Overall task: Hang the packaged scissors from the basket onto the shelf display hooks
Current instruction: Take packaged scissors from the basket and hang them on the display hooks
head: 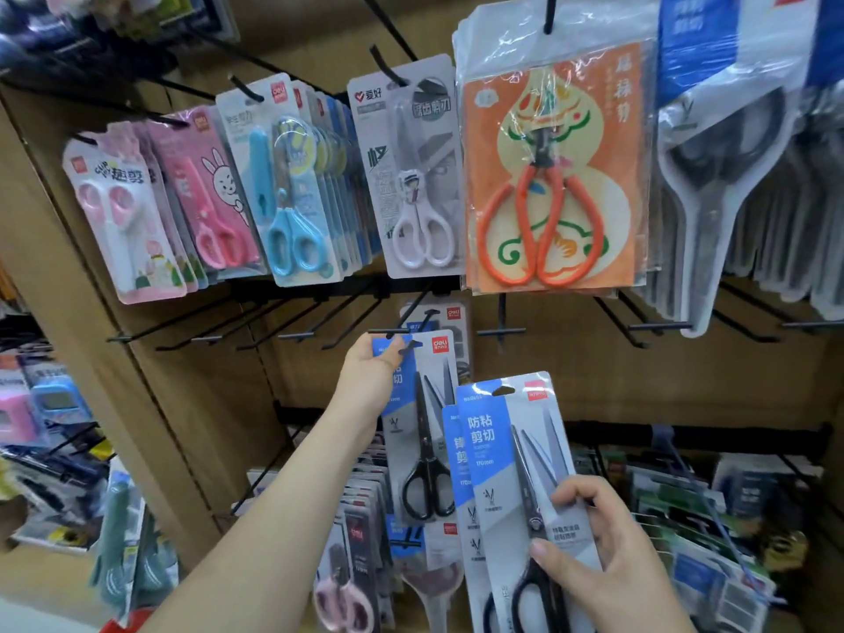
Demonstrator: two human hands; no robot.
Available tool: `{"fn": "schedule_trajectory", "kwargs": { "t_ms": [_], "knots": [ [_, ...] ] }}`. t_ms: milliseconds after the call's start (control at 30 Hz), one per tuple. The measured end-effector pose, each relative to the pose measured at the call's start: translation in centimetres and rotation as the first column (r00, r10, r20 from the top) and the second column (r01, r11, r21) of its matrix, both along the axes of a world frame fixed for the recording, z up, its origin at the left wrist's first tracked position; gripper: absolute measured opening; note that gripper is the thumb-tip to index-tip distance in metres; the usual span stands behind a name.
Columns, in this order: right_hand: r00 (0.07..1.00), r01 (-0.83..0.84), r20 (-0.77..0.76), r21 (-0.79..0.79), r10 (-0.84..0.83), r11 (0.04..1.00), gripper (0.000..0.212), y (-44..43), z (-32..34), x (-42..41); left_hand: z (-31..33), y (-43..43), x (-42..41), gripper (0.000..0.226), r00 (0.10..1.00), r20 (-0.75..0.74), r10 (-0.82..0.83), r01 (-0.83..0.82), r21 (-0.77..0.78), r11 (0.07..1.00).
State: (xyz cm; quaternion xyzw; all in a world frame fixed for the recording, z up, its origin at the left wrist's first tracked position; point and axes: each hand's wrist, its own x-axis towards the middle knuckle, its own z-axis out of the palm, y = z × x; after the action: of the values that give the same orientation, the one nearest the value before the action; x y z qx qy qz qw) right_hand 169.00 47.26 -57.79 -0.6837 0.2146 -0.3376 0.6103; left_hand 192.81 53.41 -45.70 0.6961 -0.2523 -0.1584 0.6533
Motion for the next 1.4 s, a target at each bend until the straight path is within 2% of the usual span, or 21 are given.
{"fn": "schedule_trajectory", "kwargs": {
  "t_ms": [167,300,400,467,533,633,700,800,933,1000,1100,1233,1400],
  "knots": [
    [0.995,-0.072,0.074,0.176,0.06,0.982,0.06,0.3,0.7,0.9,-0.9,-1.7,0.5,0.017,0.997,-0.021,0.073,-0.075,-0.083,0.994],
    [0.99,-0.117,0.1,0.215,0.098,0.969,0.084,1.0,1.5,2.1,-1.3,-3.2,1.5,0.014,0.997,-0.067,0.043,-0.045,-0.027,0.999],
    [0.99,-0.115,0.107,0.247,0.09,0.962,0.094,1.3,1.8,3.0,-1.3,-2.9,1.3,0.036,0.997,-0.059,0.047,-0.047,0.001,0.999],
    [0.991,-0.1,0.11,0.253,0.074,0.962,0.086,1.4,1.8,3.5,-2.0,-0.9,0.1,0.039,0.996,-0.013,0.094,-0.094,-0.021,0.995],
    [0.989,-0.113,0.126,0.268,0.082,0.957,0.079,1.6,1.6,4.0,-3.2,2.3,-1.9,0.034,0.995,-0.04,0.087,-0.09,-0.088,0.992],
    [0.983,-0.133,0.166,0.315,0.083,0.94,0.078,2.1,1.0,4.7,-4.3,6.1,-5.2,0.03,0.973,-0.152,-0.175,0.15,-0.166,0.975],
    [0.98,-0.138,0.182,0.362,0.076,0.922,0.065,2.8,0.6,5.5,-4.9,7.0,-6.2,0.024,0.967,-0.118,-0.227,0.208,-0.154,0.966],
    [0.978,-0.167,0.177,0.351,0.11,0.921,0.049,3.8,1.2,6.4,-6.0,7.3,-6.6,0.016,0.989,-0.027,-0.146,0.141,-0.136,0.981],
    [0.994,-0.001,0.105,0.182,-0.019,0.983,0.019,3.1,3.9,7.9,-7.1,8.3,-6.5,0.017,0.998,-0.007,-0.07,0.069,-0.117,0.991],
    [0.993,0.023,0.111,0.127,-0.038,0.992,0.018,3.0,5.3,8.8,-7.4,8.9,-6.4,0.014,0.998,-0.059,-0.034,0.025,-0.147,0.989],
    [0.986,0.035,0.157,0.139,-0.057,0.99,0.018,2.5,7.3,9.9,-7.7,10.3,-5.4,0.015,0.992,-0.111,0.062,-0.082,-0.183,0.98],
    [0.987,0.032,0.152,0.097,-0.047,0.995,0.018,1.4,9.8,11.3,-8.2,13.0,-3.1,0.014,0.962,-0.031,0.271,-0.272,-0.163,0.948],
    [0.992,0.045,0.114,0.103,-0.057,0.994,0.018,1.4,10.3,14.0,-7.3,16.1,-1.7,0.016,0.932,0.053,0.36,-0.347,-0.168,0.923]
  ]
}}
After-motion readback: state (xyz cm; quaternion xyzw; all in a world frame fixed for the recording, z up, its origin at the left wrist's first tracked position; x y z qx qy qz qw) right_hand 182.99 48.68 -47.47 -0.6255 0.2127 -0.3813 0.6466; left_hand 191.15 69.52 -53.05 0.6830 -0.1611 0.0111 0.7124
